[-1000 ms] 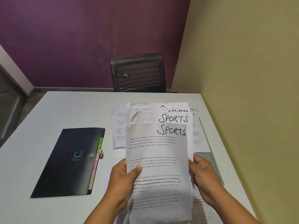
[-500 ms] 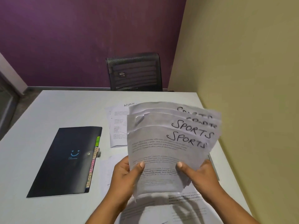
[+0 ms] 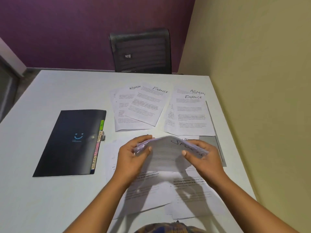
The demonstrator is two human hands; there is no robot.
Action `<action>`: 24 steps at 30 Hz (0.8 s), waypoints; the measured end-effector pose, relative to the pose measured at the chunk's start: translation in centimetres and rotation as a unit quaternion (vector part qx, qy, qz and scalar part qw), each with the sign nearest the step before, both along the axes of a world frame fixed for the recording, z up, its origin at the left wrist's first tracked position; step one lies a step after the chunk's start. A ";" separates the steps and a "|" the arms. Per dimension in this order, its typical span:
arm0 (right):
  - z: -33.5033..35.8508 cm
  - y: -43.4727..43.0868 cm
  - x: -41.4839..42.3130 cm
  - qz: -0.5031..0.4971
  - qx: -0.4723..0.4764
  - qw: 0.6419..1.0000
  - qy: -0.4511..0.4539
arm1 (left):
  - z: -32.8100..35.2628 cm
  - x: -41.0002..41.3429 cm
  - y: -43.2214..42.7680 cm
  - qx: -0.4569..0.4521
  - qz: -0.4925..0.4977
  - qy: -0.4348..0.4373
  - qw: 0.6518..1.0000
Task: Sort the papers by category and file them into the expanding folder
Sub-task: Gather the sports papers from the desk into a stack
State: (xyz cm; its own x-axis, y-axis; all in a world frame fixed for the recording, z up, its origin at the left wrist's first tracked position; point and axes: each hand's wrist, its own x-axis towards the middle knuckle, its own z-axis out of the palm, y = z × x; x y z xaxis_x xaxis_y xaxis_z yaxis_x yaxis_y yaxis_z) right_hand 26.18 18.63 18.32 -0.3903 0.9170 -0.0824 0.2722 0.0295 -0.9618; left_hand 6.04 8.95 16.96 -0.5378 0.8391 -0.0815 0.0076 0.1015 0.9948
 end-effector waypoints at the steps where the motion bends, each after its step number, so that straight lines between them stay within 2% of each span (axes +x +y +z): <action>1: -0.2 0.1 0.0 0.004 0.005 1.000 -0.005 | -0.2 -0.1 0.1 -0.002 -0.003 0.012 1.000; 7: -1.1 0.5 0.2 0.020 0.010 1.000 -0.012 | -1.2 -0.4 0.9 -0.011 -0.011 0.047 0.999; 11: -1.0 0.8 0.7 -0.003 0.024 1.000 -0.004 | -0.9 -0.9 1.5 -0.004 0.028 0.041 0.999; 14: -0.5 1.1 1.2 -0.010 0.035 0.999 0.012 | 0.6 -1.1 1.8 0.033 0.046 0.003 0.998; 19: -0.9 1.4 1.1 -0.004 -0.012 1.000 0.014 | 2.8 -1.0 2.5 0.072 0.054 -0.137 0.986; 22: -1.2 1.6 0.8 -0.070 -0.028 0.996 0.051 | 2.2 -1.0 2.3 0.024 0.000 -0.195 0.980; 24: -1.2 1.5 0.5 -0.111 -0.057 0.989 0.083 | 1.1 -0.4 1.7 -0.030 -0.043 -0.162 0.985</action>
State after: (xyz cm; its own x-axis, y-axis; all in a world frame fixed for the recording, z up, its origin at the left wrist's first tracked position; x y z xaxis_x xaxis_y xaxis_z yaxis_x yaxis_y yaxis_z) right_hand 26.67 20.10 17.08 -0.1965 0.9703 -0.1408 0.0974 -0.1236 -0.9875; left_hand 5.67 10.61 18.09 -0.4021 0.8693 -0.2873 -0.2985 0.1722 0.9388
